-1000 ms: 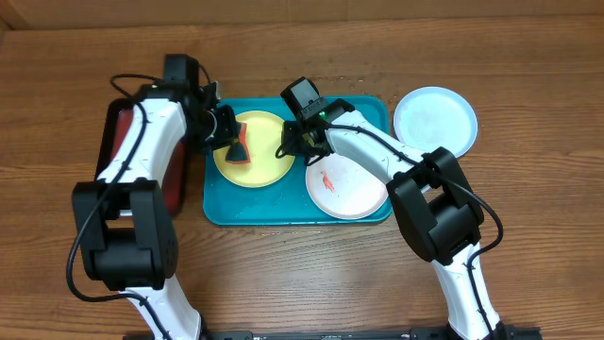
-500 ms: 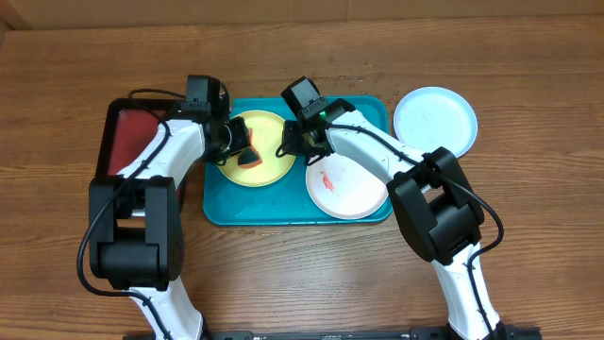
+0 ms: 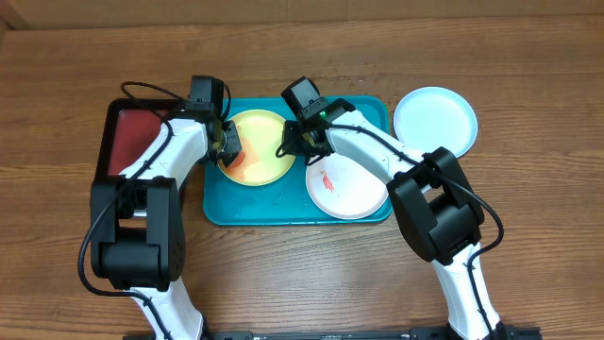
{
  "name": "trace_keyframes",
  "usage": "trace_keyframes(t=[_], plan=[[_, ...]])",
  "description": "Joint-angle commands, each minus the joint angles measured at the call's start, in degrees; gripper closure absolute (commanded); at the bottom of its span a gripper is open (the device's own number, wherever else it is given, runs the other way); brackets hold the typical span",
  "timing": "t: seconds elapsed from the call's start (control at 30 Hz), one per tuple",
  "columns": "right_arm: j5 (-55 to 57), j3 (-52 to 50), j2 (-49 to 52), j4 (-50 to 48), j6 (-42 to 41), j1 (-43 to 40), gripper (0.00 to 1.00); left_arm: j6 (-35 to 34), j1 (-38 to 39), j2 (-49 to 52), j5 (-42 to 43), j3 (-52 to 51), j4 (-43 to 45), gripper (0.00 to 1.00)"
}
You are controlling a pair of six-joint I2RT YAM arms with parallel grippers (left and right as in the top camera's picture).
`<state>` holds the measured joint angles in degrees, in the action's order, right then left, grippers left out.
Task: Clean dirty plates on tray and stack at the side
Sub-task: 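Scrub the yellow plate with the sponge while the right gripper holds it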
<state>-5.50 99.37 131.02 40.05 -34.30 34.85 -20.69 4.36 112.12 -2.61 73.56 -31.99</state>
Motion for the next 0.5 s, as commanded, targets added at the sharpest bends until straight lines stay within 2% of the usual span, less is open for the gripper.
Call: trace_keyframes(t=[0.0,0.13,0.27,0.47], plan=[[4.6,-1.0,1.2,1.2,0.2,-1.2,0.96,-0.8,-0.6,0.1,8.6,1.6,3.1,0.95],[4.6,-1.0,1.2,1.2,0.2,-1.2,0.96,-4.3,0.0,0.1,11.5,1.6,5.9,0.92],[4.6,-1.0,1.2,1.0,0.2,-1.2,0.96,-4.6,1.0,0.1,11.7,1.4,5.7,0.9],[4.6,-1.0,1.2,1.0,0.2,-1.2,0.96,-4.7,3.4,0.1,11.7,-1.1,5.4,0.96]])
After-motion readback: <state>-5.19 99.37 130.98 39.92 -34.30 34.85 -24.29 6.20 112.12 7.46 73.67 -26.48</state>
